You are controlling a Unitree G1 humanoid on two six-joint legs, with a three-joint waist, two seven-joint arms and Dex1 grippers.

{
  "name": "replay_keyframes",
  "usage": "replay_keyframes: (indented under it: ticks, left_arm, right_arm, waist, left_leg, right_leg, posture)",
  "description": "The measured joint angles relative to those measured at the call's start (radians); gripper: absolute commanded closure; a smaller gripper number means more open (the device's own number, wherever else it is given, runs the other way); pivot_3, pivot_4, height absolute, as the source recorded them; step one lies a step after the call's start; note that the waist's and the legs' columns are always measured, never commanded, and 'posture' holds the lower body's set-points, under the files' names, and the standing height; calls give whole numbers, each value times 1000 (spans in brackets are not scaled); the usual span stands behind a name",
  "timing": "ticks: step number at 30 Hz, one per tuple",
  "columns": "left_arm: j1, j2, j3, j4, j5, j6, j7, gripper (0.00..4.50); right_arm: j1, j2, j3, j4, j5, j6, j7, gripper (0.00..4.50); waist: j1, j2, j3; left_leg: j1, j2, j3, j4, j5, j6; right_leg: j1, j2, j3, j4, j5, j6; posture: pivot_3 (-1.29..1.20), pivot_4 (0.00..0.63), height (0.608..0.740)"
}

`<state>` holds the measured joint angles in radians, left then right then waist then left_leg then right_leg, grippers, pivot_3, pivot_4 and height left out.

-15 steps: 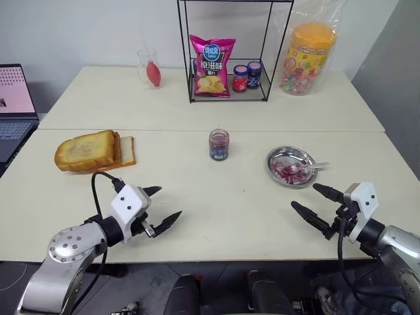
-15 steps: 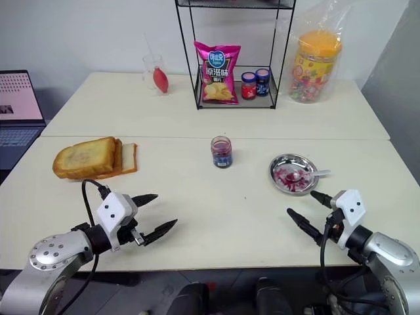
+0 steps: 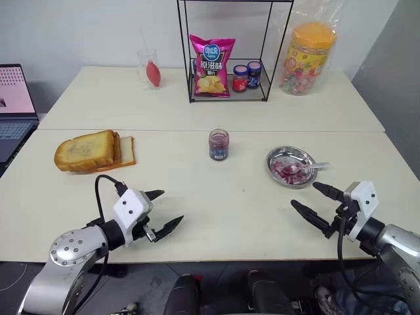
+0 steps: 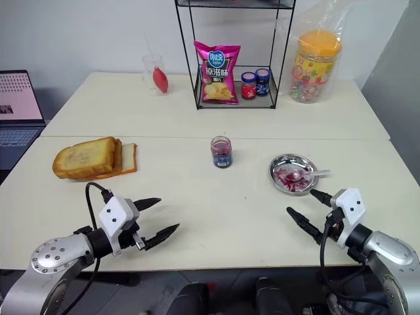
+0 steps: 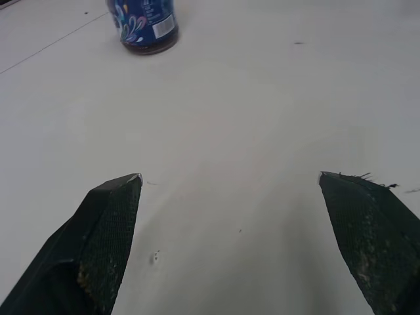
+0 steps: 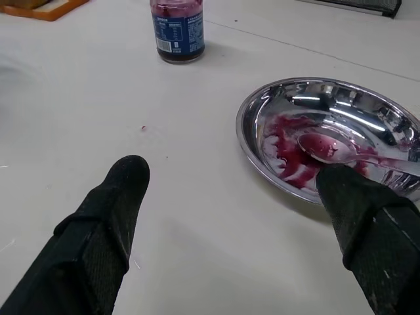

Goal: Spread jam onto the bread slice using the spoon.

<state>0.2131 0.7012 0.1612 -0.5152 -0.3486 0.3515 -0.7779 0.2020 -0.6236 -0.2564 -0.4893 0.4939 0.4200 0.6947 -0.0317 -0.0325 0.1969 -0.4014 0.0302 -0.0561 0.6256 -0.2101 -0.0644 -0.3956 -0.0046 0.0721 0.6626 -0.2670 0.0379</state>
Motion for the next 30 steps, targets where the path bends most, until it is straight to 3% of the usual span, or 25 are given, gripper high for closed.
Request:
replay_keyframes:
  ticks: [10,15,26,30]
  left_arm:
    - [0,4,3,-4,-85,40,-38,0]
    - [-21,-41,29,-1,-78,36,37,0]
    - [-69,-245,184,10,-24,15,371,0]
    - [-178,-330,370,111,-90,74,575,0]
  right_arm:
    - [6,2,0,0,1,0,0,26]
    - [-11,1,8,-1,1,4,0,26]
    - [-120,0,59,-36,12,51,-17,26]
    - [-280,1,158,-43,25,142,-26,26]
  waist:
    - [0,0,0]
    - [0,0,0]
    - [1,-1,0]
    - [-7,-1,0]
  left_leg:
    - [0,0,0,0,0,0]
    - [0,0,0,0,0,0]
    - [0,0,0,1,0,0]
    - [2,1,0,2,0,0]
  right_leg:
    - [0,0,0,0,0,0]
    - [0,0,0,0,0,0]
    - [0,0,0,0,1,1]
    - [1,2,-1,2,2,2]
  posture:
    - [0,150,740]
    - [0,150,740]
    - [0,150,740]
    - [0,150,740]
